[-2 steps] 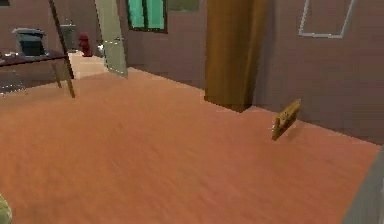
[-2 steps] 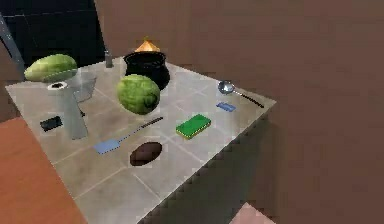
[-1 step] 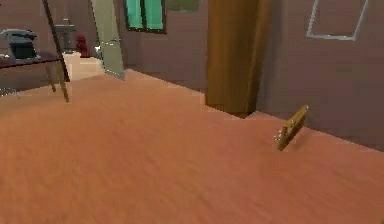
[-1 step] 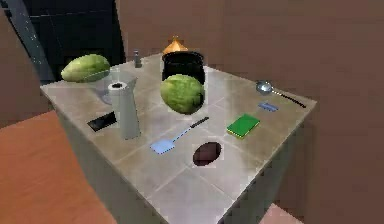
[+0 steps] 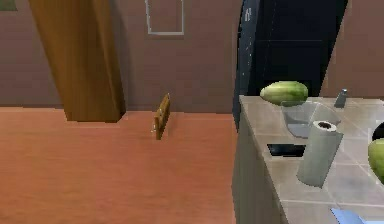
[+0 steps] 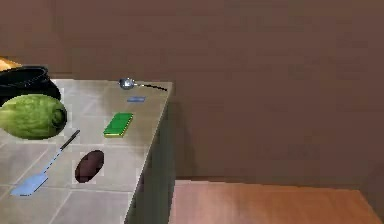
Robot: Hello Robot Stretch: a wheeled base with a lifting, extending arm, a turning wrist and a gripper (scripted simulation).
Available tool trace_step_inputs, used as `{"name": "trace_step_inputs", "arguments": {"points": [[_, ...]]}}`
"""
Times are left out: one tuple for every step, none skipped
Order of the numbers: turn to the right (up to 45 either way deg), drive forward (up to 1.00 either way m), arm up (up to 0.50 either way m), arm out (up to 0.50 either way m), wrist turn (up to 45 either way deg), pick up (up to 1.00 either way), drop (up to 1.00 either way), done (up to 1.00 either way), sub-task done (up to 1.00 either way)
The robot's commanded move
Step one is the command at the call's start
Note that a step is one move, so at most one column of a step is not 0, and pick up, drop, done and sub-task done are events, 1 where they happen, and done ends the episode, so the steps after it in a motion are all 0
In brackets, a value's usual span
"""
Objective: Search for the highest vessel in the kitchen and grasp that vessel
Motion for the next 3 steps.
{"name": "trace_step_inputs", "arguments": {"points": [[0.0, 1.0, 0.0, 0.0, 0.0, 0.0, 0.0, 0.0, 0.0], [12.0, 0.0, 0.0, 0.0, 0.0, 0.0, 0.0, 0.0, 0.0], [0.0, 0.2, 0.0, 0.0, 0.0, 0.0, 0.0, 0.0, 0.0]]}}
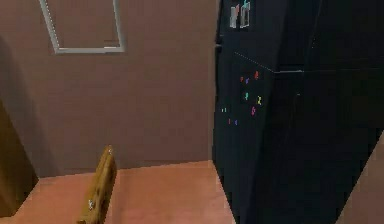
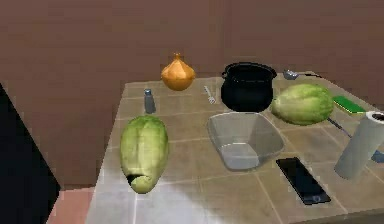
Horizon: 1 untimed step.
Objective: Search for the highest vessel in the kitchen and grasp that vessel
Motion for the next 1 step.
{"name": "trace_step_inputs", "arguments": {"points": [[12.0, 0.0, 0.0, 0.0, 0.0, 0.0, 0.0, 0.0, 0.0]]}}
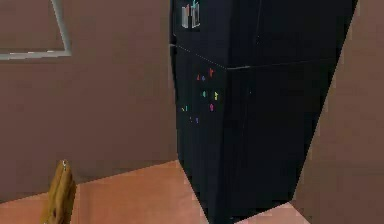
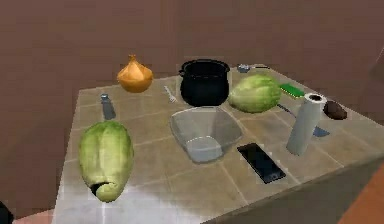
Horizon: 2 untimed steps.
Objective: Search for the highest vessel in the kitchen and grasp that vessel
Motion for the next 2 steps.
{"name": "trace_step_inputs", "arguments": {"points": [[0.0, 0.35, 0.0, 0.0, 0.0, 0.0, 0.0, 0.0, 0.0], [45.0, 0.0, 0.0, 0.0, 0.0, 0.0, 0.0, 0.0, 0.0]]}}
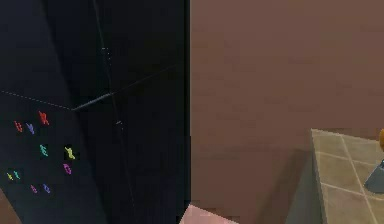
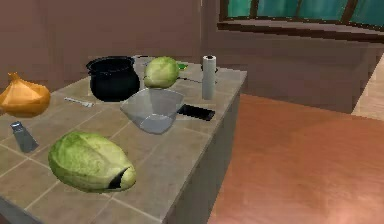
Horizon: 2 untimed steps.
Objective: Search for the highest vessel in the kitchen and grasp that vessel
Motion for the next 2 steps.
{"name": "trace_step_inputs", "arguments": {"points": [[15.0, 0.0, 0.0, 0.0, 0.0, 0.0, 0.0, 0.0, 0.0], [0.0, 0.35, 0.0, 0.0, 0.0, 0.0, 0.0, 0.0, 0.0]]}}
